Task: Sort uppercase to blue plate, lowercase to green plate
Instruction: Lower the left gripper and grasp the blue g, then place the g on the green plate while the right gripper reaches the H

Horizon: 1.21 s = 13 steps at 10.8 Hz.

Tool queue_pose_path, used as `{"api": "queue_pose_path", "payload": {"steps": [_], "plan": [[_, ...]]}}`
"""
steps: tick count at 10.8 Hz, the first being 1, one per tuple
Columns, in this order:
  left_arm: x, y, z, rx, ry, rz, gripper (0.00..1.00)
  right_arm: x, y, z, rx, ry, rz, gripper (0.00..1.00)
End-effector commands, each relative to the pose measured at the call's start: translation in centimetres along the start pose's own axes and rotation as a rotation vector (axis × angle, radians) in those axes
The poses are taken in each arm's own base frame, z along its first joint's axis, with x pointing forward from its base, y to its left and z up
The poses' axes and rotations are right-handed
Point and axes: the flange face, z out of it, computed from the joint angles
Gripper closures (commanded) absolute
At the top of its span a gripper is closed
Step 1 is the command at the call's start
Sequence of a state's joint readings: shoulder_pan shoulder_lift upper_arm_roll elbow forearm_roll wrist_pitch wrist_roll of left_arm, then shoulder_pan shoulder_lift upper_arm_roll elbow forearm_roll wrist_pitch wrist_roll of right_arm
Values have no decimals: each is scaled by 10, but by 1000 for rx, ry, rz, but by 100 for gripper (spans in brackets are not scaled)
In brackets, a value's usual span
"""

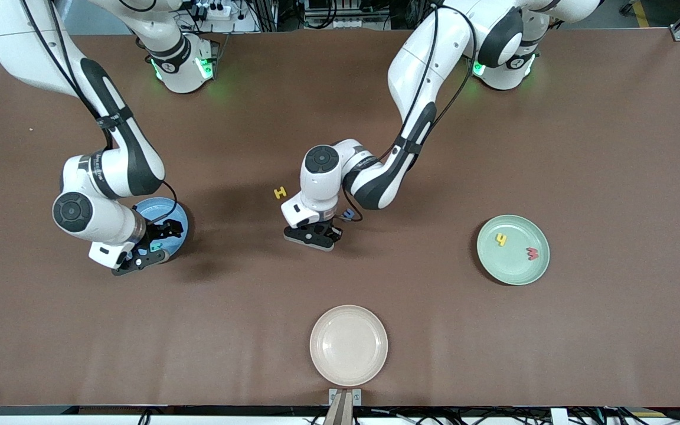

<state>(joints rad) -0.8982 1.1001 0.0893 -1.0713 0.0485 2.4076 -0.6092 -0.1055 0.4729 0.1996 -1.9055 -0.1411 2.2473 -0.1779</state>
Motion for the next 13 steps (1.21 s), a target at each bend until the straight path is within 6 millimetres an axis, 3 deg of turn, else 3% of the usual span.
{"api": "queue_pose_path", "payload": {"steps": [1,3,5,6,7,8,9,10,11,13], "plan": [[11,-1,-35,69,-19,-22,100,-7,-7,-7,9,-2,19,0],[32,-12,-84,79,-18,-90,100,-6,-10,-9,11,1,25,0],[72,-65,-148,111,-26,-192,100,-5,-16,-8,33,2,31,0],[85,-95,-171,135,-47,-228,100,-2,-31,-11,62,4,39,0],[97,-127,-191,154,-74,-271,100,0,-53,-20,67,0,62,0],[107,-165,-208,164,-108,-284,100,6,-89,-29,65,6,66,0],[108,-190,-221,177,-160,-217,100,10,-123,-31,60,10,48,0],[110,-231,-235,183,-201,-161,100,12,-147,-32,55,17,10,0],[106,-276,-242,165,-243,-134,100,12,-178,-35,54,19,-39,0],[83,-337,-241,119,-301,-106,100,9,-233,-40,49,26,-95,0]]}}
